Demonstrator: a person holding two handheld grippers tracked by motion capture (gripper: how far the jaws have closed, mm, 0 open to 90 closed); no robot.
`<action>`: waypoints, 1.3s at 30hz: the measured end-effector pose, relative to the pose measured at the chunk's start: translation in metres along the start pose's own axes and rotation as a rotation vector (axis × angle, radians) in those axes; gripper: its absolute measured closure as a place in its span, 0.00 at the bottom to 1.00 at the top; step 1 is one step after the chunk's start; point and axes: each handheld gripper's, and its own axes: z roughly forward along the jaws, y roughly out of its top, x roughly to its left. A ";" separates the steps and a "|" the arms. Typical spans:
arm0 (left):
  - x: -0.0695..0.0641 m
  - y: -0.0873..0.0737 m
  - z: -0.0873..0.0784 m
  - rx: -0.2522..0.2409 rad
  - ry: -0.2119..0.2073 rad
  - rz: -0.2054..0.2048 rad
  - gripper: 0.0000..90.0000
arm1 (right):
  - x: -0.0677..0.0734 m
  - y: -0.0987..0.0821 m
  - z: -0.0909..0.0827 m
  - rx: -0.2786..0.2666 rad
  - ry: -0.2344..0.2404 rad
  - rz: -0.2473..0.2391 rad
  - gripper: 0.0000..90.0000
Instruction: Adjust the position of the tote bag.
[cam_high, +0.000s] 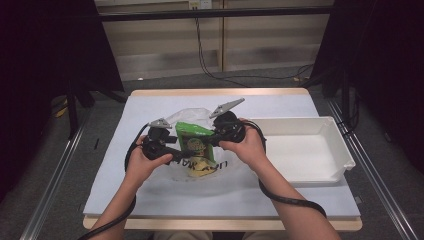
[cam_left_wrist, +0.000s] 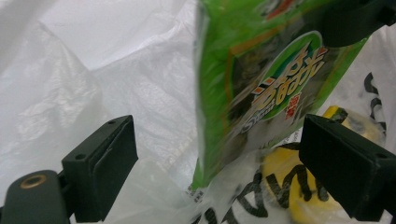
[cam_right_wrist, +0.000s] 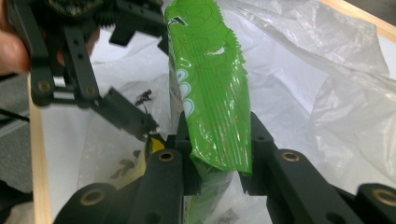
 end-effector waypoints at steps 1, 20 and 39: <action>-0.001 0.000 0.000 0.001 0.000 0.000 0.12 | 0.001 0.000 0.001 -0.007 0.000 0.010 0.82; 0.001 -0.002 0.004 0.016 0.008 -0.010 0.08 | 0.006 0.021 -0.028 -0.018 -0.041 0.043 0.81; -0.014 0.005 0.010 0.006 -0.043 -0.001 0.06 | -0.005 0.065 -0.102 -0.068 0.004 0.048 0.82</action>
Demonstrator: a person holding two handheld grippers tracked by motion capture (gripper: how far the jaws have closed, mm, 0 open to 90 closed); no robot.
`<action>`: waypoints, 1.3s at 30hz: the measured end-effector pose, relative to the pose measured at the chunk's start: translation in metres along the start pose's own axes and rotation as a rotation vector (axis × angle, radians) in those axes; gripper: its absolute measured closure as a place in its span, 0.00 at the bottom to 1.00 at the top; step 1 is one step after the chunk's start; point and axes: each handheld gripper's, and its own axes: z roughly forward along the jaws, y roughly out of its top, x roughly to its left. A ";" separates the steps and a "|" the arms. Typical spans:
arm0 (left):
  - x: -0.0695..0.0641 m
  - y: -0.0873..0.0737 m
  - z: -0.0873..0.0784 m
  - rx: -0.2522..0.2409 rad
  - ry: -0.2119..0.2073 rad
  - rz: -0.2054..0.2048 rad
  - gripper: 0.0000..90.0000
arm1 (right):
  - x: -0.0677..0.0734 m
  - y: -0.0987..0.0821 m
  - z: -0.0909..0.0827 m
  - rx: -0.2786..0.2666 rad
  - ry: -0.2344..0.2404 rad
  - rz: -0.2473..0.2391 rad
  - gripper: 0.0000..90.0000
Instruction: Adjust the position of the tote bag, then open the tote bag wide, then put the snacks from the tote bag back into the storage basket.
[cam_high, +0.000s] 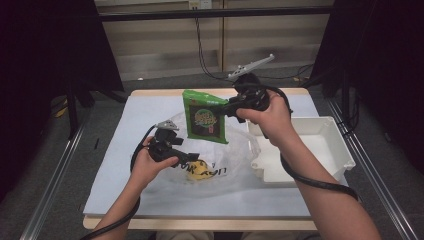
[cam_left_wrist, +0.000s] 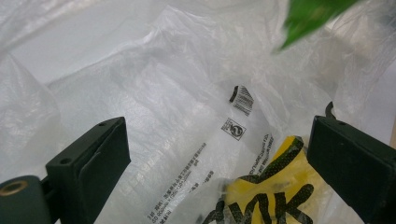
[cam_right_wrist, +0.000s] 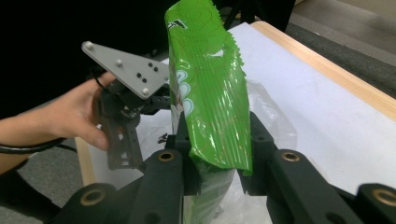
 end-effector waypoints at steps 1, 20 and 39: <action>-0.001 0.000 0.000 -0.005 -0.004 0.004 0.06 | -0.001 0.002 -0.004 0.006 0.003 0.005 0.82; -0.007 0.003 0.009 0.014 -0.026 0.024 0.06 | -0.036 0.014 -0.073 -0.051 -0.002 0.008 0.82; -0.007 0.002 0.012 0.025 -0.030 0.027 0.06 | -0.088 -0.020 -0.121 -0.109 -0.127 0.080 0.81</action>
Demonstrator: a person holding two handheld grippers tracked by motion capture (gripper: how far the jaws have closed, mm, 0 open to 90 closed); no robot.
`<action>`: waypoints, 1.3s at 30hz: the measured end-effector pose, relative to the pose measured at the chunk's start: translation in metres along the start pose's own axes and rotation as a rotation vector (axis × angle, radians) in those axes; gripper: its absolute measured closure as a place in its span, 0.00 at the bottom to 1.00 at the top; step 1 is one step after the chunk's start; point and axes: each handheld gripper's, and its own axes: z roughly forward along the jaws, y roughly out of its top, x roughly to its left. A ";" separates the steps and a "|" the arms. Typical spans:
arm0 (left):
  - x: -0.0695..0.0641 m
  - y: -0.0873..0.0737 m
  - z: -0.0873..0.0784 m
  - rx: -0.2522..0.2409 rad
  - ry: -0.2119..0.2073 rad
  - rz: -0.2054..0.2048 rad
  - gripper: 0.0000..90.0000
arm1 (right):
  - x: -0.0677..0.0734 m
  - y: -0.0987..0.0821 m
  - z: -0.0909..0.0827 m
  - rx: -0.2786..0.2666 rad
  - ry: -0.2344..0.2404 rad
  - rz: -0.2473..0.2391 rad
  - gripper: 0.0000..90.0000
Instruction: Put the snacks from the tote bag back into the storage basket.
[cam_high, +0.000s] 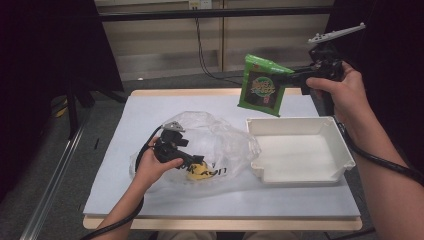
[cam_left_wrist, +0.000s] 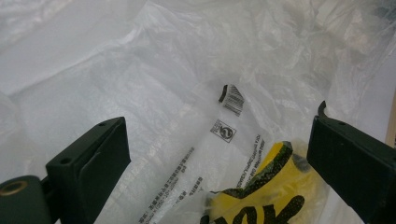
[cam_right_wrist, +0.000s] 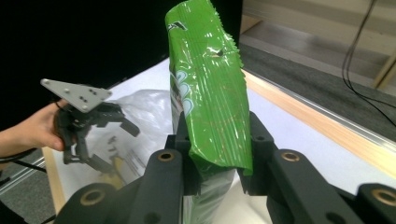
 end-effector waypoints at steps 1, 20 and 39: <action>0.000 0.000 0.000 0.009 0.000 0.005 0.06 | -0.004 -0.003 -0.002 0.000 -0.010 0.003 0.81; 0.004 -0.001 0.000 0.009 0.012 -0.001 0.06 | -0.085 -0.097 0.025 0.132 0.029 -0.022 0.81; 0.002 -0.007 0.003 0.028 0.016 -0.003 0.06 | -0.119 -0.123 0.094 0.200 0.004 -0.046 0.29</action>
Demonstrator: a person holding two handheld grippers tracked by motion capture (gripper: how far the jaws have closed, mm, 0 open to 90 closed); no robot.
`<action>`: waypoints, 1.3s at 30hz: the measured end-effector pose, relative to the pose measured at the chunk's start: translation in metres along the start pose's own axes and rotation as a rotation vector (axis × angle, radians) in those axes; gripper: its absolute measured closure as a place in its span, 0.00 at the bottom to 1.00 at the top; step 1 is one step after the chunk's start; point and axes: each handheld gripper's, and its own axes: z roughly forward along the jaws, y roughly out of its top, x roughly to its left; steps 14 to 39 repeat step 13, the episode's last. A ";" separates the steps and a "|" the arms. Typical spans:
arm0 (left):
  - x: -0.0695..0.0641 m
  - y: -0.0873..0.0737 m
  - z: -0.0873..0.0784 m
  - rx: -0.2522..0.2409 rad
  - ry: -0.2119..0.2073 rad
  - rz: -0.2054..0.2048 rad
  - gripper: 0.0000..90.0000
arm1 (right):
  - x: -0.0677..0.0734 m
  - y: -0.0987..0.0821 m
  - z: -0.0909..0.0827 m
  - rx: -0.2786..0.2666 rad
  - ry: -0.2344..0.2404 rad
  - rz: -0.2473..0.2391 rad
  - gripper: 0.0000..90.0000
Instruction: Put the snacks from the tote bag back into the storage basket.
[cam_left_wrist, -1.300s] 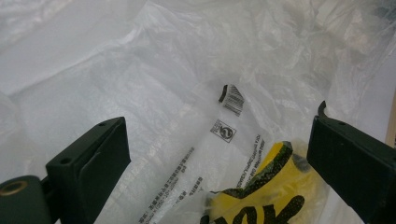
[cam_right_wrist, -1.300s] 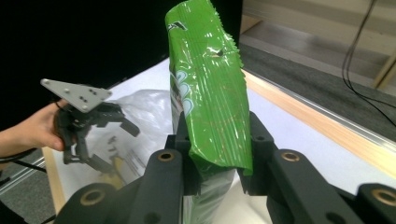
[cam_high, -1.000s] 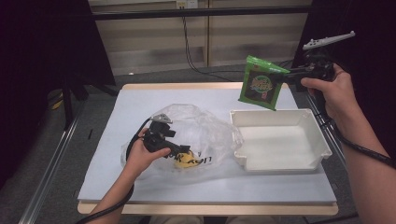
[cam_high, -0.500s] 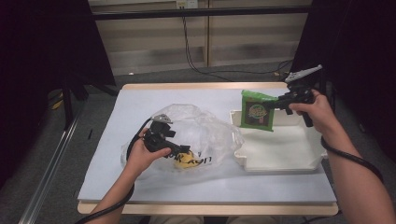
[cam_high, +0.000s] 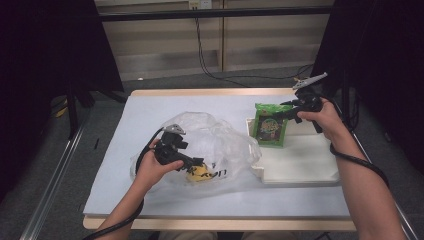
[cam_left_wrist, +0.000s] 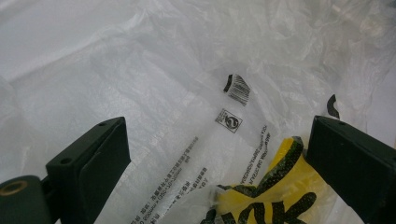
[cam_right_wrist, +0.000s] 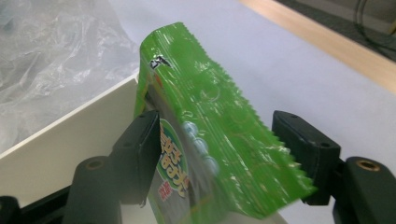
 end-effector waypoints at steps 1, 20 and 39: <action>0.000 0.000 -0.001 -0.003 0.005 -0.002 0.06 | 0.000 0.001 -0.005 0.006 -0.032 0.004 0.18; -0.003 0.005 -0.010 -0.033 0.002 0.004 0.06 | 0.042 -0.020 -0.061 -0.057 -0.155 0.052 0.05; -0.003 0.005 -0.010 -0.033 0.002 0.004 0.06 | 0.042 -0.020 -0.061 -0.057 -0.155 0.052 0.05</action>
